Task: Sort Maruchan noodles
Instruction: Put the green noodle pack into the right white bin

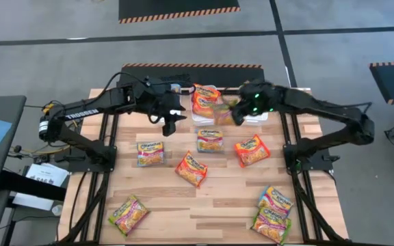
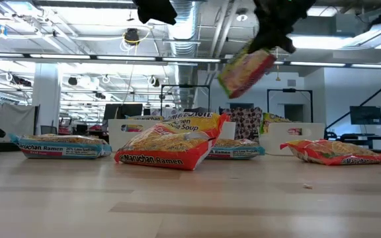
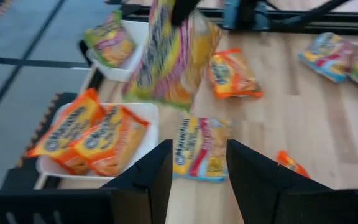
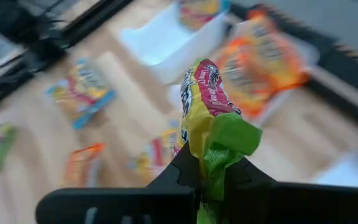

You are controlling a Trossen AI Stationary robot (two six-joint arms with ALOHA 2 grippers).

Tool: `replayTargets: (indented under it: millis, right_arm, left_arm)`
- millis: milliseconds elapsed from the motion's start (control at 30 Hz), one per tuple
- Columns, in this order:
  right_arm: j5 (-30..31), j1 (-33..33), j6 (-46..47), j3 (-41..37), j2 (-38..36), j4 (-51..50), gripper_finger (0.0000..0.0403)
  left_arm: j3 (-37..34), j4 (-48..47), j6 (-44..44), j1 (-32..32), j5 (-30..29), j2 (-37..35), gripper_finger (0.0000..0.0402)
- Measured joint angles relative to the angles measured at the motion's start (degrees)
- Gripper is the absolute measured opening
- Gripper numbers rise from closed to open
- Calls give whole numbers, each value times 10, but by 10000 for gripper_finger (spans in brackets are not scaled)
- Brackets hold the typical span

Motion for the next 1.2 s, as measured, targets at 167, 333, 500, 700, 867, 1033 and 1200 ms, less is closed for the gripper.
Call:
replayTargets:
  millis: [167,333,500,700,867,1033,1200]
  right_arm:
    - [5,-95,-83,0,-48,-44,31]
    - [-33,-192,-189,0,-68,-60,31]
    - [-100,-288,-269,-22,-67,-60,30]
    - [-140,-366,-336,-76,-50,2,31]
    - [-182,-388,-385,-96,-18,22,31]
    - [-165,-390,-403,-100,37,29,31]
    - [-155,-390,-404,-100,82,61,31]
  left_arm:
    - [0,21,-8,20,-23,0,137]
    - [0,56,-10,39,-23,0,137]
    - [0,93,-10,47,-23,0,137]
    - [0,113,-11,49,-23,0,137]
    - [-1,114,-11,49,-28,0,137]
    - [-1,114,-11,49,-39,0,137]
    - [-1,114,-11,49,-46,0,137]
